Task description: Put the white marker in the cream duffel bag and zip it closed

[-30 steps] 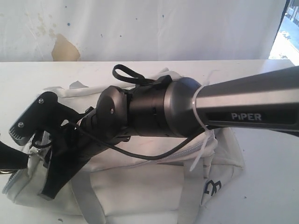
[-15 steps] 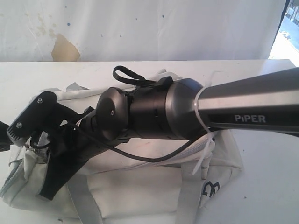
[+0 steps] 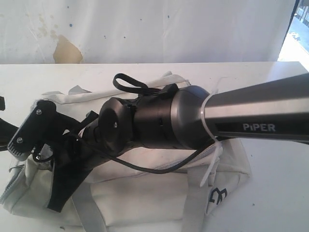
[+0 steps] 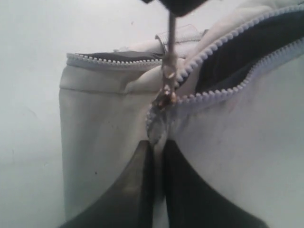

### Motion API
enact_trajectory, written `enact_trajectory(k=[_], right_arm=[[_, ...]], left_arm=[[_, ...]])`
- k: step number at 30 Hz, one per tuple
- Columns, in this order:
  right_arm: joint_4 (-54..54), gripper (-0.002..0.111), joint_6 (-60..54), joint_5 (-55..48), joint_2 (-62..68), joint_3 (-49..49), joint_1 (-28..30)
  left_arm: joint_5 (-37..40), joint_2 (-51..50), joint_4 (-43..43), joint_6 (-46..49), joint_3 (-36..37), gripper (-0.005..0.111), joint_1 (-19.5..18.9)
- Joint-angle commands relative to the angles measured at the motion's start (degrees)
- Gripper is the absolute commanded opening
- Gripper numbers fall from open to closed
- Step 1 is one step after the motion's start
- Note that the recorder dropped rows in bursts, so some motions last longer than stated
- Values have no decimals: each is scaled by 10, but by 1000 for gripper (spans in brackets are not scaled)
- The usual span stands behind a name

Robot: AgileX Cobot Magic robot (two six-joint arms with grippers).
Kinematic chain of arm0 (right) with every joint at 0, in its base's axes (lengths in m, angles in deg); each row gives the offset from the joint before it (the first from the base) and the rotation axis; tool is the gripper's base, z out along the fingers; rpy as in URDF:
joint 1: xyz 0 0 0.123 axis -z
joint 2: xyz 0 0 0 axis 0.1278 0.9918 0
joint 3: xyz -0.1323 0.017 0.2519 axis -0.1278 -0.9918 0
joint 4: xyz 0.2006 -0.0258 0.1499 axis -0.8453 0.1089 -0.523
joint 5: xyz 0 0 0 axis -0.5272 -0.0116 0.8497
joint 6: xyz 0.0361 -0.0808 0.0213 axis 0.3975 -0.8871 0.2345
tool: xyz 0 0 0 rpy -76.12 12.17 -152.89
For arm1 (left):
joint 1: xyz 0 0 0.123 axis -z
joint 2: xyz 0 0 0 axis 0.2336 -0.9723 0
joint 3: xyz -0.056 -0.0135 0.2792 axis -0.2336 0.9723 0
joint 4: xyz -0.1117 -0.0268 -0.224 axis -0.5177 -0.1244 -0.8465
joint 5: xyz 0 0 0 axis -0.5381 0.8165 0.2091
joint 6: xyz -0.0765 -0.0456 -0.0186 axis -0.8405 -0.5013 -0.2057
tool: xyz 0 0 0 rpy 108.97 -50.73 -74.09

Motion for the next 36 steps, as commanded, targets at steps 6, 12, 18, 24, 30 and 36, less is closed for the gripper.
enact_trajectory(k=[6, 12, 18, 24, 30, 36], right_arm=[[36, 0, -7, -44, 8, -15, -5], [37, 0, -7, -48, 8, -15, -11], [37, 0, -7, -50, 8, -15, -10], [37, 0, -7, -50, 8, -15, -10], [39, 0, 20, -24, 8, -15, -10], [39, 0, 36, 20, 15, -15, -9]], left_arm=[[-19, -43, -35, 60, -86, 0, -3], [-54, -83, -5, 62, -122, 0, -3], [-88, -131, -5, 69, -165, 0, -3], [-116, -201, -5, 70, -222, 0, -3], [-125, -267, -3, 82, -277, 0, -3], [-125, -302, -12, 95, -314, 0, -3]])
